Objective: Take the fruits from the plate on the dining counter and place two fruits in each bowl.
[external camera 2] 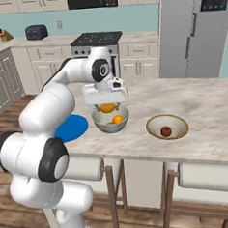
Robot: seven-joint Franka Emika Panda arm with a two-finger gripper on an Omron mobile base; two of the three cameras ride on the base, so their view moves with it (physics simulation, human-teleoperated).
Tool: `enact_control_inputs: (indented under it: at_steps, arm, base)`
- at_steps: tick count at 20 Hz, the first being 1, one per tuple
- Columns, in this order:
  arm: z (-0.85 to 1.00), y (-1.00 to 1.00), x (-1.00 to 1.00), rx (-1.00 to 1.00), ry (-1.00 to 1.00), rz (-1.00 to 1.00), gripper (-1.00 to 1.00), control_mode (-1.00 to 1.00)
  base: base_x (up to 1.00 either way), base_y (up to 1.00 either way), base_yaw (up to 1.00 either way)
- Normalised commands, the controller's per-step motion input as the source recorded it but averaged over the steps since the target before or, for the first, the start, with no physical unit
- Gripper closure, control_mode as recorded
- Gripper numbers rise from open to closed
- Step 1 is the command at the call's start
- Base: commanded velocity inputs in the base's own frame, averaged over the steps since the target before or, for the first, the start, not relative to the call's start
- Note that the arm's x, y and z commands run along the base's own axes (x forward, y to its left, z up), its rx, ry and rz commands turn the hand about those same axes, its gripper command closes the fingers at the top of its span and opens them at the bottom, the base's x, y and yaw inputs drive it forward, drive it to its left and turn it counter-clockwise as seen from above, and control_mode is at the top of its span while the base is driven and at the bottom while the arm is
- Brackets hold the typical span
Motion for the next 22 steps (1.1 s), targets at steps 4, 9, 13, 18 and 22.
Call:
enact_control_inputs:
  at_steps: [4, 9, 13, 18, 22]
  arm:
    - [0.00, -1.00, 0.00, 0.00, 0.00, -0.08, 1.00, -1.00]
    - [-0.03, -0.96, 0.03, 0.00, 0.00, -0.06, 1.00, -1.00]
    - [-0.17, -0.79, 0.19, 0.00, 0.00, -0.05, 1.00, -1.00]
    - [-0.29, -0.46, 0.42, 0.01, -0.02, -0.01, 1.00, -1.00]
    - [-0.62, -0.03, 0.67, 0.04, -0.12, 0.05, 1.00, -1.00]
  base:
    - [0.00, 0.00, 0.00]
    - [0.00, 0.00, 0.00]
    - [0.00, 0.00, 0.00]
    - [0.00, 0.00, 0.00]
    - [0.00, 0.00, 0.00]
